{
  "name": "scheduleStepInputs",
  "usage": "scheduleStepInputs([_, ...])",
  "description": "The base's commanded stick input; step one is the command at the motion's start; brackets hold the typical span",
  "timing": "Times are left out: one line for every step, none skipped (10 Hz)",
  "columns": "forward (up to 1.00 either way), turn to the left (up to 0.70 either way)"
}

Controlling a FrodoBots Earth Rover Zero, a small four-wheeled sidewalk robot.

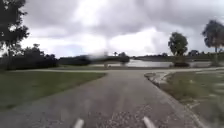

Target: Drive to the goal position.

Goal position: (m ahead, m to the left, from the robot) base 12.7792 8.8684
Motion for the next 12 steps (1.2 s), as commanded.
scheduleStepInputs([0.7,0.0])
scheduleStepInputs([0.7,0.0])
scheduleStepInputs([0.7,0.0])
scheduleStepInputs([0.7,0.0])
scheduleStepInputs([0.7,0.0])
scheduleStepInputs([0.7,0.0])
scheduleStepInputs([0.7,0.0])
scheduleStepInputs([0.7,0.0])
scheduleStepInputs([0.7,0.0])
scheduleStepInputs([0.7,0.0])
scheduleStepInputs([0.7,0.0])
scheduleStepInputs([0.7,0.0])
